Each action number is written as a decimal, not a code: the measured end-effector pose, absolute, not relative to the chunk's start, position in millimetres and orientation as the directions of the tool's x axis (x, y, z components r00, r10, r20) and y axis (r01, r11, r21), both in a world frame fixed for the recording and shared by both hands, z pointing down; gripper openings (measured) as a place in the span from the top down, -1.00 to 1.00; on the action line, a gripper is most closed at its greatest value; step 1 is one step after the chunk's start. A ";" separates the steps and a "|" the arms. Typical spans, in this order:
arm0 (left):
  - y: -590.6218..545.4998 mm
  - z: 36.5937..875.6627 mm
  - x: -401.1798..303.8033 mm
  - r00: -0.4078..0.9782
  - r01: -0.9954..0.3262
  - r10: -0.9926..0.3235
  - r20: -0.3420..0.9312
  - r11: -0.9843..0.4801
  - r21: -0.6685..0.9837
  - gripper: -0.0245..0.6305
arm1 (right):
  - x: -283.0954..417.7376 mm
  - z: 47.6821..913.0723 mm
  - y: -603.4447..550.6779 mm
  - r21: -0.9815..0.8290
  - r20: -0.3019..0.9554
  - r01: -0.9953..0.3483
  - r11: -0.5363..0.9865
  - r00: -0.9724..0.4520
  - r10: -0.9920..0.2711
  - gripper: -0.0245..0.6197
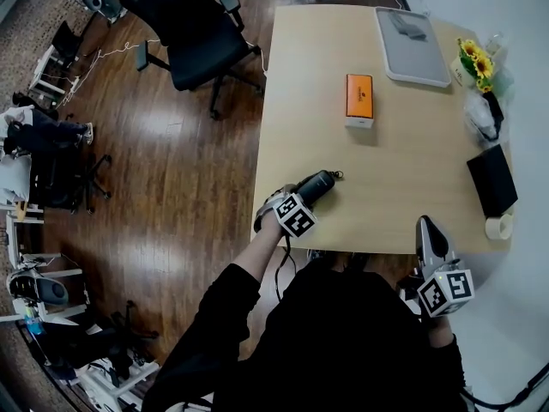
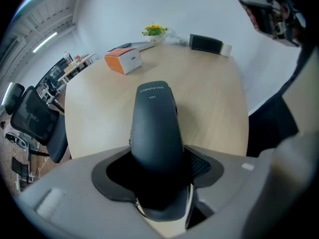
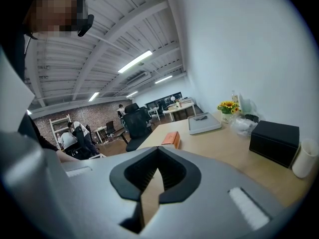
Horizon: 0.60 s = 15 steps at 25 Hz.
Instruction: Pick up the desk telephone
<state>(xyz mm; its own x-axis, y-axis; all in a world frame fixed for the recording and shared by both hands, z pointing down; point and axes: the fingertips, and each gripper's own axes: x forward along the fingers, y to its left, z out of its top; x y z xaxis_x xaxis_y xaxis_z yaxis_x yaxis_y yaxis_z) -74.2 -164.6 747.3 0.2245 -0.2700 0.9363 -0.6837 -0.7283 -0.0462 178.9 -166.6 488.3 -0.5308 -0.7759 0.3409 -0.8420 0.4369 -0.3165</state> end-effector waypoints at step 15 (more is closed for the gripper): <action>-131.9 695.4 -48.4 0.371 -0.832 -0.471 0.800 -0.551 0.062 0.13 | 188.0 477.7 -165.8 -0.321 0.301 -0.831 0.454 -0.544 -0.783 0.92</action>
<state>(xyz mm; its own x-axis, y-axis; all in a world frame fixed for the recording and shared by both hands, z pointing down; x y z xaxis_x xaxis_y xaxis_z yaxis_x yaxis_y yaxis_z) -48.4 -131.9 695.4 0.3714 -0.4707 0.8003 -0.8324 -0.5506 0.0624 188.0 -165.8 477.7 -0.5443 -0.7831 0.3008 -0.8310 0.4542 -0.3213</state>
